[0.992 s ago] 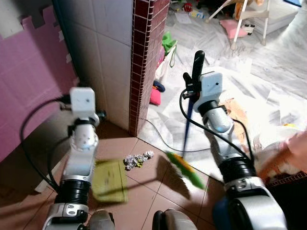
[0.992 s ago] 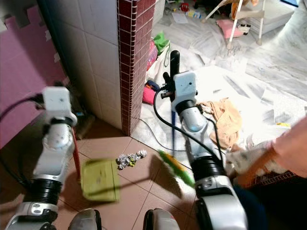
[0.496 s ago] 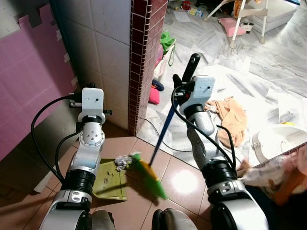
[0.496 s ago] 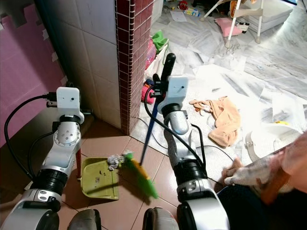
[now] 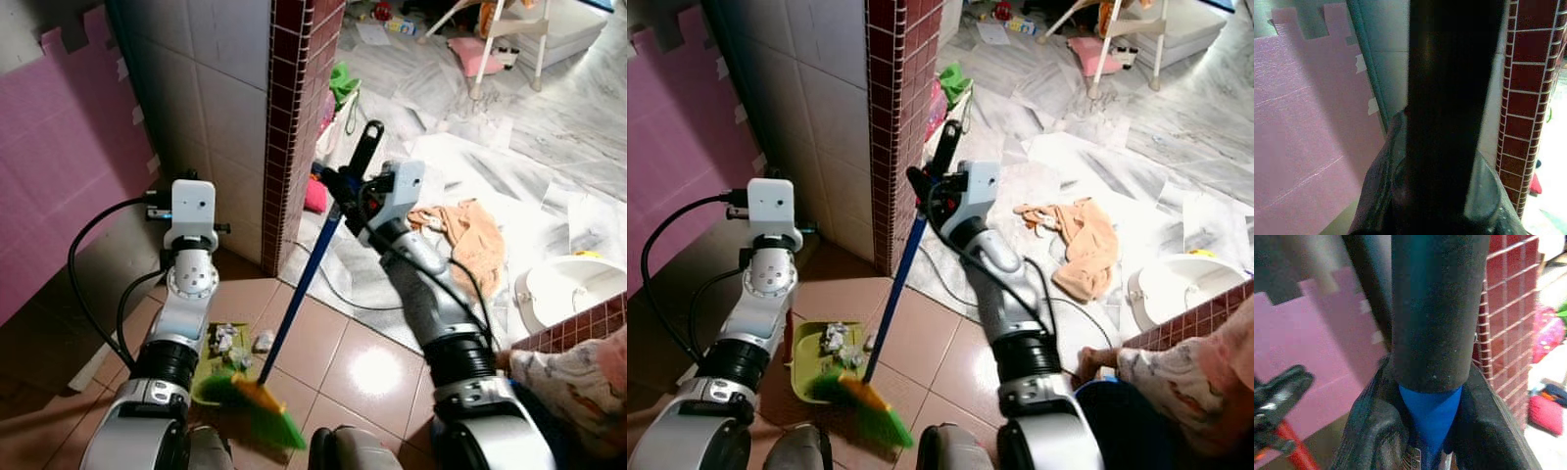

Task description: Sweep floor

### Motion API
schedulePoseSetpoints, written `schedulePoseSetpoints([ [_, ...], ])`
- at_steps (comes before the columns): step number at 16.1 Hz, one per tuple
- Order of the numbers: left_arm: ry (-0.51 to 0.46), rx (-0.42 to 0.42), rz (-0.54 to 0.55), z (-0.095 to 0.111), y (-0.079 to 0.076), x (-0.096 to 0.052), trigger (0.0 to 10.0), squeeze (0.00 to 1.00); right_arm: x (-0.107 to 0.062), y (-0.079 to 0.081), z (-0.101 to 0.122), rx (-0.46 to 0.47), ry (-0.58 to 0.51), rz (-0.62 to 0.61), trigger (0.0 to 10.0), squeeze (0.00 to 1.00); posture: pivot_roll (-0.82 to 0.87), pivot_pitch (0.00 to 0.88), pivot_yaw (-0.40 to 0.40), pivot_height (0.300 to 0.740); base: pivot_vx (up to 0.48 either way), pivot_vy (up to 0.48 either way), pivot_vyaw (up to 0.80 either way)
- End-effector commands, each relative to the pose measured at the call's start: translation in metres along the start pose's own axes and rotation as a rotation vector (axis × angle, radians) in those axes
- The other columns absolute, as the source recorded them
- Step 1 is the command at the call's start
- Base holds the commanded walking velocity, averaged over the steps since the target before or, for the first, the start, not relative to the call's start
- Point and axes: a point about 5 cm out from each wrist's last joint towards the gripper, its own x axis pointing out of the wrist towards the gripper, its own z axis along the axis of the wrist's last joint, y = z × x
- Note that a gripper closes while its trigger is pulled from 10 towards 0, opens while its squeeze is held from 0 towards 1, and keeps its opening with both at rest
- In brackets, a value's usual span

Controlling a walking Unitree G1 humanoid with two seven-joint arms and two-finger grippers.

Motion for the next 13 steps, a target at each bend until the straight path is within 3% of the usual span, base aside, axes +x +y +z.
schedulePoseSetpoints([
  [1, -0.040, -0.005, -0.017, 0.007, -0.008, 0.001, 10.0, 0.00, -0.001, 0.002, 0.008, -0.020, -0.013, 0.053, 10.0, 0.00, -0.13, 0.147, -0.127, 0.740, 0.000, 0.000, 0.00],
  [5, -0.039, -0.007, -0.013, 0.006, -0.008, 0.002, 10.0, 0.00, -0.004, -0.002, 0.013, -0.183, 0.021, 0.108, 10.0, 0.00, -0.14, 0.150, -0.126, 0.740, 0.000, 0.000, 0.00],
  [6, -0.037, -0.006, -0.011, 0.006, -0.008, 0.003, 10.0, 0.00, -0.004, -0.004, 0.024, -0.211, 0.005, 0.124, 10.0, 0.00, -0.14, 0.150, -0.126, 0.740, 0.000, 0.000, 0.00],
  [10, -0.032, -0.005, -0.010, 0.004, -0.009, 0.003, 10.0, 0.00, 0.004, -0.007, 0.060, -0.169, -0.094, 0.126, 10.0, 0.00, -0.14, 0.147, -0.124, 0.740, 0.000, 0.000, 0.00],
  [13, -0.030, -0.006, -0.010, 0.004, -0.009, 0.004, 10.0, 0.00, 0.009, -0.008, 0.078, -0.192, -0.137, 0.126, 10.0, 0.00, -0.14, 0.146, -0.124, 0.740, 0.000, 0.000, 0.00],
])
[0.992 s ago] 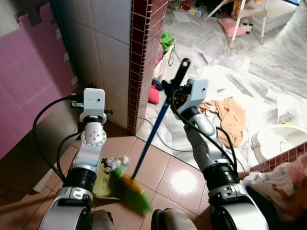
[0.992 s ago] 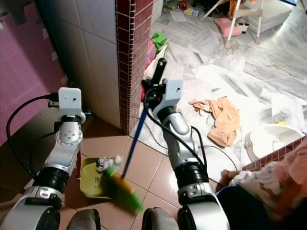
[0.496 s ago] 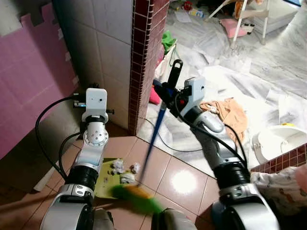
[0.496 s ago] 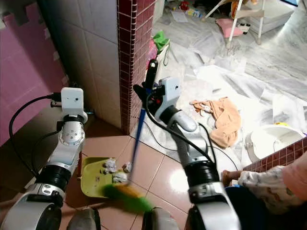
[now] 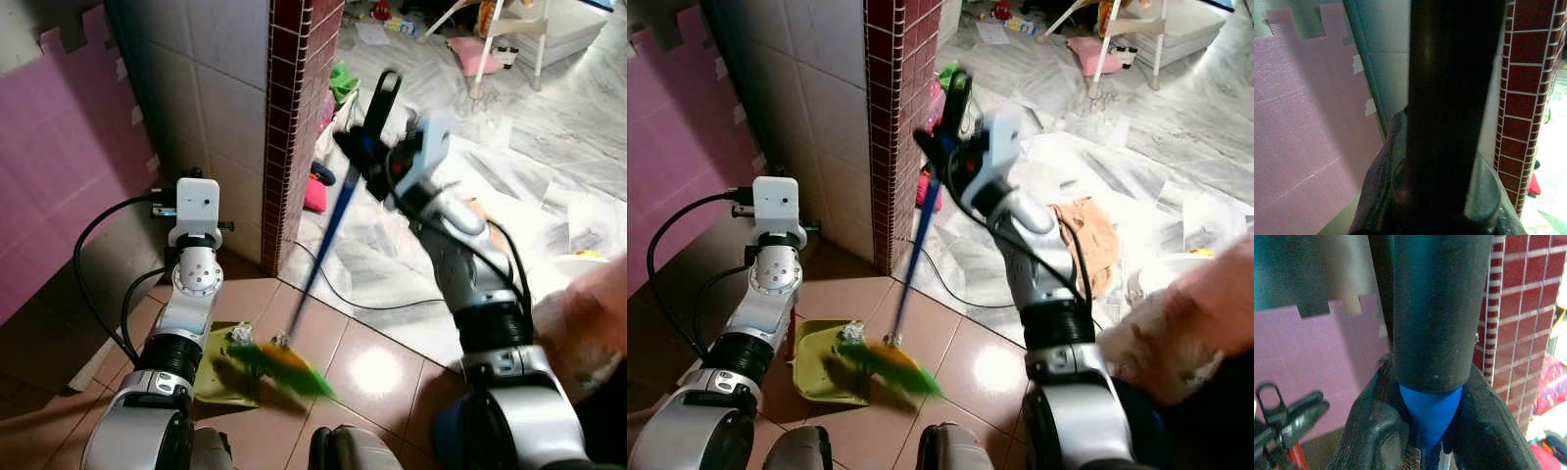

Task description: Sweep floor

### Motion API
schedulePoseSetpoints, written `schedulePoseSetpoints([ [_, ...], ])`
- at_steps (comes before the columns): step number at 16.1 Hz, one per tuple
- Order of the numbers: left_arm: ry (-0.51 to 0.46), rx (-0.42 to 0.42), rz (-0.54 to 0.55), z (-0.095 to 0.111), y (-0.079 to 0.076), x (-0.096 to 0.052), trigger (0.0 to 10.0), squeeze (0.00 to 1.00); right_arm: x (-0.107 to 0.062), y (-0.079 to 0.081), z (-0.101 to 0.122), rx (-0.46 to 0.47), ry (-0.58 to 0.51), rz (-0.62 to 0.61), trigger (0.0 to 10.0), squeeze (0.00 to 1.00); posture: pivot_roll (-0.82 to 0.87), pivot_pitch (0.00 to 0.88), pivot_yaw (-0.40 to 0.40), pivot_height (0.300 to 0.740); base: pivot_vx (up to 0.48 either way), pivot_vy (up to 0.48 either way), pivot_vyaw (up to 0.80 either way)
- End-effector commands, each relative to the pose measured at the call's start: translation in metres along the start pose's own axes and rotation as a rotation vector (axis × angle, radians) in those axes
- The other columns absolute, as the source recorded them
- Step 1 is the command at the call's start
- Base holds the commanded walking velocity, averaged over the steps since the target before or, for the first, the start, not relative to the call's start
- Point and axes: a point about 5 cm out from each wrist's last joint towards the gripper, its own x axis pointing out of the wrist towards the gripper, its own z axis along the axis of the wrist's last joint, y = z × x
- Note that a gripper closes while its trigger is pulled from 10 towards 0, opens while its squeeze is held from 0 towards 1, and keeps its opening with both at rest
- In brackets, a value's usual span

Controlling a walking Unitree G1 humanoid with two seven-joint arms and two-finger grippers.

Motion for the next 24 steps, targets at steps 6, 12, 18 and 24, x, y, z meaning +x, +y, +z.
schedulePoseSetpoints([
  [6, -0.028, -0.005, -0.010, 0.004, -0.005, 0.001, 10.0, 0.00, 0.007, -0.021, 0.046, -0.259, -0.144, -0.120, 10.0, 0.00, -0.14, 0.141, -0.127, 0.740, 0.000, 0.000, 0.00],
  [12, -0.025, -0.028, -0.012, 0.005, -0.007, 0.002, 10.0, 0.00, 0.000, -0.004, -0.014, -0.221, -0.103, -0.326, 10.0, 0.00, -0.13, 0.133, -0.128, 0.740, 0.000, 0.000, 0.00],
  [18, -0.023, -0.054, -0.010, 0.006, -0.009, 0.003, 10.0, 0.00, 0.010, 0.026, -0.050, -0.167, -0.030, -0.399, 10.0, 0.00, -0.12, 0.127, -0.136, 0.740, 0.000, 0.000, 0.00],
  [24, -0.019, -0.070, -0.001, 0.007, -0.009, 0.006, 10.0, 0.00, 0.014, 0.046, -0.068, 0.290, 0.038, -0.306, 10.0, 0.00, -0.13, 0.121, -0.137, 0.740, 0.000, 0.000, 0.00],
])
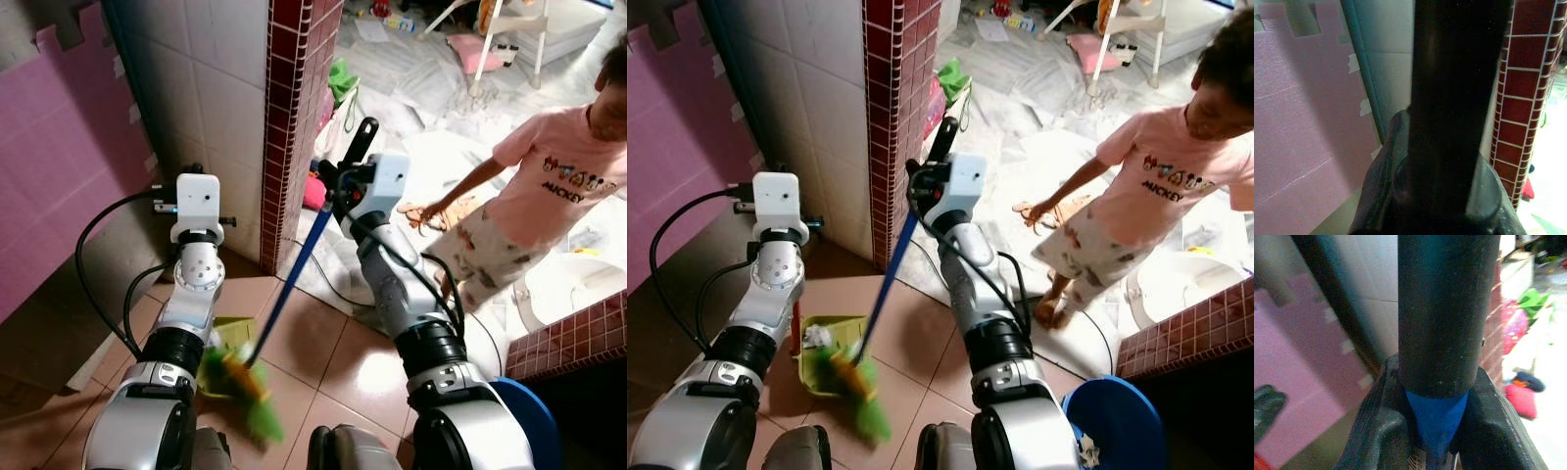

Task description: Sweep floor

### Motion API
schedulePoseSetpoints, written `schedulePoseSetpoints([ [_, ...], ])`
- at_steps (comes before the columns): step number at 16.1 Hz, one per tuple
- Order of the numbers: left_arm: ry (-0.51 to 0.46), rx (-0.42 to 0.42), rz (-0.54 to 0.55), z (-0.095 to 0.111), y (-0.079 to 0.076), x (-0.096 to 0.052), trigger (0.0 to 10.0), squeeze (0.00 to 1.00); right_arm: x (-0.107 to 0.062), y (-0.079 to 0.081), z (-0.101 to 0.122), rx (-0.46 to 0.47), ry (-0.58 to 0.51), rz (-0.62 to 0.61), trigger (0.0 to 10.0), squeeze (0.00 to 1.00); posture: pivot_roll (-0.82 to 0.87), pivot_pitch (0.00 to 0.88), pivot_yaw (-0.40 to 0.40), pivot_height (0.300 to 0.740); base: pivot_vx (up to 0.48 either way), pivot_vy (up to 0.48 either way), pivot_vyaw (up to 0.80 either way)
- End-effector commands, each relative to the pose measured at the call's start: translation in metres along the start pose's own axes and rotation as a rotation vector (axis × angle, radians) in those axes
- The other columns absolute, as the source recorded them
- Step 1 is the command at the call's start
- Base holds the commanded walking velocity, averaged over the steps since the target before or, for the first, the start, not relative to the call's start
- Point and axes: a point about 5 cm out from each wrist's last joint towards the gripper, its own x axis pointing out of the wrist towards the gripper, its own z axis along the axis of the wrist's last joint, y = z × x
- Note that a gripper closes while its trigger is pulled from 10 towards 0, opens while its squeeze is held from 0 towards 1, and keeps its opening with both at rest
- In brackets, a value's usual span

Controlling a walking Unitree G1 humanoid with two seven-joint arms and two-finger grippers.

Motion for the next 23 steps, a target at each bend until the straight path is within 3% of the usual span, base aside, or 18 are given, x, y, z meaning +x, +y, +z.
schedulePoseSetpoints([
  [1, -0.017, -0.029, -0.004, 0.005, -0.005, 0.002, 10.0, 0.00, -0.002, 0.015, -0.003, 0.093, -0.015, 0.039, 10.0, 0.00, -0.13, 0.122, -0.135, 0.740, 0.000, 0.000, 0.00],
  [11, -0.017, -0.030, 0.002, 0.005, -0.006, 0.003, 10.0, 0.00, -0.006, 0.009, 0.001, 0.098, 0.007, 0.051, 10.0, 0.00, -0.13, 0.119, -0.136, 0.740, 0.000, 0.000, 0.00],
  [14, -0.014, -0.018, 0.013, 0.004, -0.004, 0.002, 10.0, 0.00, -0.006, 0.008, 0.003, 0.008, -0.021, 0.065, 10.0, 0.00, -0.12, 0.109, -0.136, 0.740, 0.000, 0.000, 0.00],
  [16, -0.004, -0.006, 0.035, 0.003, 0.003, 0.002, 10.0, 0.00, -0.004, 0.013, 0.002, -0.052, -0.045, 0.093, 10.0, 0.00, -0.08, 0.089, -0.117, 0.740, 0.000, 0.000, 0.00],
  [23, -0.031, 0.050, 0.132, 0.006, 0.034, -0.009, 10.0, 0.00, -0.002, 0.019, -0.011, -0.035, -0.031, 0.103, 10.0, 0.00, 0.00, 0.046, -0.093, 0.740, 0.000, 0.000, 0.00],
])
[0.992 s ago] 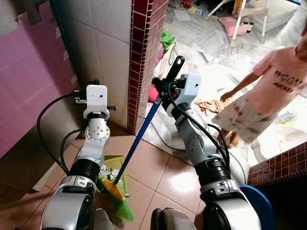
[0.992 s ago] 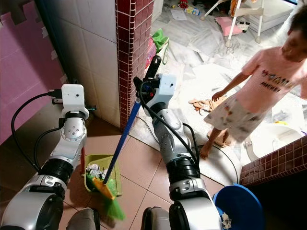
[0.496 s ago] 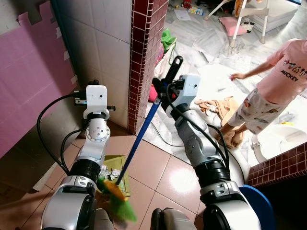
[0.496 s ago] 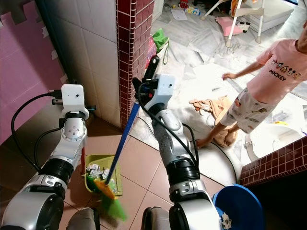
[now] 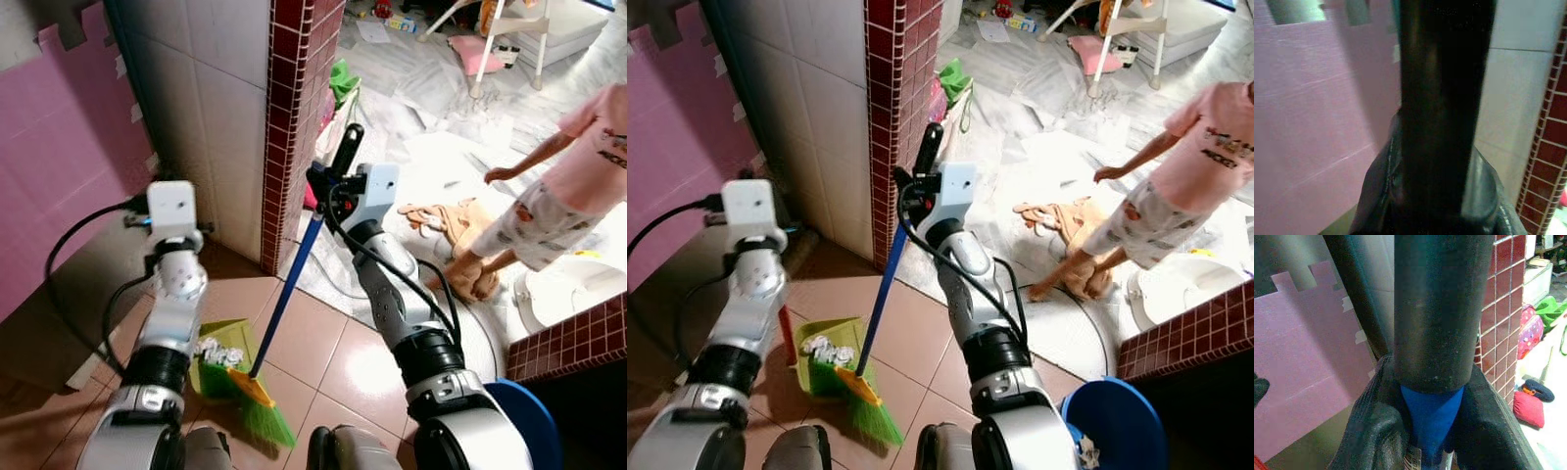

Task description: Sweep floor

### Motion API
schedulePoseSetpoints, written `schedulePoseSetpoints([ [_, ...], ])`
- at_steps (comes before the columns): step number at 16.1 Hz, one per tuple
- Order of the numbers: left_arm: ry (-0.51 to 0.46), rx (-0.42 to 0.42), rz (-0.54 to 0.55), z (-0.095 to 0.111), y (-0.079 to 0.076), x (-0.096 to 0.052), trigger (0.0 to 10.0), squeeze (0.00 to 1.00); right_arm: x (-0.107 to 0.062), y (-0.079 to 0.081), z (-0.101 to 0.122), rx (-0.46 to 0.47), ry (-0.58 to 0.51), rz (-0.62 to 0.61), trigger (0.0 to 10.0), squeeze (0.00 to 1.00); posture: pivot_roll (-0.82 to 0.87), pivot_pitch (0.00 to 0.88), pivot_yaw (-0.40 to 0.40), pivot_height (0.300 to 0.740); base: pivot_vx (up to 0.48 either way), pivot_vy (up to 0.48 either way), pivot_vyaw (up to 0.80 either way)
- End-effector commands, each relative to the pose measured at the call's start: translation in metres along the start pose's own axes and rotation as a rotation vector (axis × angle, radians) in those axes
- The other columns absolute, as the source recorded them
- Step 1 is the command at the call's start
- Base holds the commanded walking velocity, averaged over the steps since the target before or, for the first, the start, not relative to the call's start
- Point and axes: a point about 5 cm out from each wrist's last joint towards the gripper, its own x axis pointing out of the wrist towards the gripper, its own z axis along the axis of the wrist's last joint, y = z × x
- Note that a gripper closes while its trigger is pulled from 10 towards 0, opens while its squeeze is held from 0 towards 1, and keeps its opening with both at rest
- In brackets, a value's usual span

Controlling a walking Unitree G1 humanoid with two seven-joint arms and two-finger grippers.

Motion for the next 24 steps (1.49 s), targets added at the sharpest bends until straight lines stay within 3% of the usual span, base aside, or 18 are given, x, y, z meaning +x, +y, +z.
schedulePoseSetpoints([
  [1, -0.053, 0.033, 0.009, 0.009, 0.005, 0.000, 10.0, 0.00, 0.005, 0.014, 0.000, 0.030, -0.030, 0.031, 10.0, 0.00, 0.01, 0.043, -0.092, 0.740, 0.000, 0.000, 0.00],
  [5, -0.035, 0.053, 0.008, 0.006, 0.010, -0.008, 10.0, 0.00, 0.008, 0.013, -0.002, 0.029, -0.034, 0.031, 10.0, 0.00, 0.02, 0.031, -0.088, 0.740, 0.000, 0.000, 0.00],
  [19, -0.029, 0.070, 0.011, 0.013, 0.015, -0.007, 10.0, 0.00, 0.012, 0.013, -0.002, 0.025, -0.051, 0.031, 10.0, 0.00, 0.02, 0.032, -0.084, 0.740, 0.000, 0.000, 0.00],
  [24, -0.028, 0.058, -0.002, 0.015, 0.013, -0.006, 10.0, 0.00, 0.011, 0.005, 0.006, -0.009, -0.092, -0.004, 10.0, 0.00, 0.02, 0.029, -0.071, 0.740, 0.000, 0.000, 0.00],
])
